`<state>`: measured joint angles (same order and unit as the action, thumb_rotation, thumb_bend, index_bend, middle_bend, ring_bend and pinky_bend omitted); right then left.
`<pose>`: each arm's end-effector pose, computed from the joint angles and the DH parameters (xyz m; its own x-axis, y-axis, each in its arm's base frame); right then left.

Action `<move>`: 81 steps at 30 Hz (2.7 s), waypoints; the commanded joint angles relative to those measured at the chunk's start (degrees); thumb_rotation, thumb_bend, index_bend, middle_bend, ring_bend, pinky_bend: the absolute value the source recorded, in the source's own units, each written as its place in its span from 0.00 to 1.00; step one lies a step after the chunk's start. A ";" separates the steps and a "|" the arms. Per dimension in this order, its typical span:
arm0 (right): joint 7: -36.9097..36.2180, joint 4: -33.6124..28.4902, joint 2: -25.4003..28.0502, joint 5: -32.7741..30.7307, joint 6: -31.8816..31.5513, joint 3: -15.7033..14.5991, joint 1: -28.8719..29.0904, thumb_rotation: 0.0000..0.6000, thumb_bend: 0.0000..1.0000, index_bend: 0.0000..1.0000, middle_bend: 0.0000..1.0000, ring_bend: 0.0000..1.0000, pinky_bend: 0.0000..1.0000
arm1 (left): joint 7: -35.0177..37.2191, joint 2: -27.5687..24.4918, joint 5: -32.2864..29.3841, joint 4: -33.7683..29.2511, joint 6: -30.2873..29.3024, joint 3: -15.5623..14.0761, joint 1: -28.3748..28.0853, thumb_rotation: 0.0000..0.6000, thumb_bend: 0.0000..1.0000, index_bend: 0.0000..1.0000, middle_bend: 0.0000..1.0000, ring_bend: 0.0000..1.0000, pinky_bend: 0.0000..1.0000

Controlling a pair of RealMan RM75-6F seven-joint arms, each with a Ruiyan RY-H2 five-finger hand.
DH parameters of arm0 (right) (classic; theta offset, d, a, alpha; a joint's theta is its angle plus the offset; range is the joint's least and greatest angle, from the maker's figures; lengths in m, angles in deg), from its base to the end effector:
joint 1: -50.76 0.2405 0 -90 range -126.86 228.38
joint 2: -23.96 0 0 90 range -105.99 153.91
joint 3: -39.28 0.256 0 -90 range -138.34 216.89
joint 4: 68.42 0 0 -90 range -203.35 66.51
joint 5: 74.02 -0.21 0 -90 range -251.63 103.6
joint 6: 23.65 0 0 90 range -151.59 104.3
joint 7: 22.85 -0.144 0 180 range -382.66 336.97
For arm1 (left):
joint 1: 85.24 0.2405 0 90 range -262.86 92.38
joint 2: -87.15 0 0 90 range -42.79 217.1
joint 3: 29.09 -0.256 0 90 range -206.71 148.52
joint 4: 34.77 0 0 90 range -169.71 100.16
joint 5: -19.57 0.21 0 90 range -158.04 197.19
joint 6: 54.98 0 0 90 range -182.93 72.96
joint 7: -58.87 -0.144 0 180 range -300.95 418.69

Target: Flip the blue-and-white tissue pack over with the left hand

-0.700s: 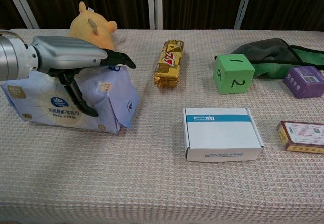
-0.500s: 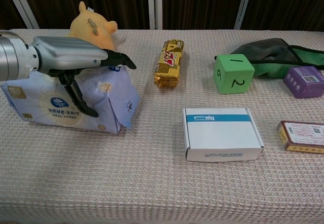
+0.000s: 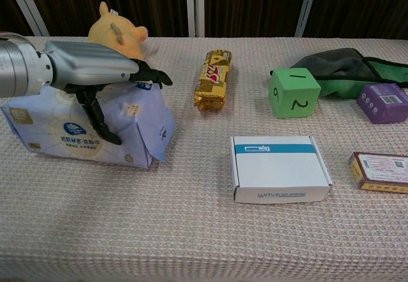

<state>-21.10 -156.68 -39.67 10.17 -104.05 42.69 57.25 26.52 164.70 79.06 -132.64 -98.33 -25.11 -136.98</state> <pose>-0.3286 -0.1933 0.1625 0.4893 -0.0551 0.8704 -0.8717 0.0010 0.4901 -0.1164 0.3205 -0.0075 0.7229 0.3069 0.6190 0.6403 -0.6344 -0.4331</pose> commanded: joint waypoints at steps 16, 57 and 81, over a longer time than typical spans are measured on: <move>-2.23 2.16 -0.85 0.80 -0.64 -0.24 -0.19 1.00 0.30 0.00 0.00 0.00 0.00 | 0.23 -4.23 4.53 -8.83 -14.03 0.79 1.60 1.00 0.16 0.06 0.63 0.25 0.26; 4.54 -0.78 -1.75 -2.15 1.53 -0.09 0.39 1.00 0.28 0.00 0.00 0.00 0.00 | 74.69 -1.67 31.49 15.26 -26.62 -1.60 17.52 1.00 0.09 0.00 0.00 0.06 0.24; 2.05 1.17 -2.37 -2.49 0.67 0.43 0.00 1.00 0.28 0.00 0.00 0.00 0.00 | -0.92 -23.21 26.78 -18.70 -23.53 -0.24 19.09 1.00 0.01 0.00 0.00 0.03 0.20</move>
<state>-19.07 -155.51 -42.03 7.68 -103.39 43.12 57.25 43.06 145.55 108.73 -140.28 -124.80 -26.11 -117.32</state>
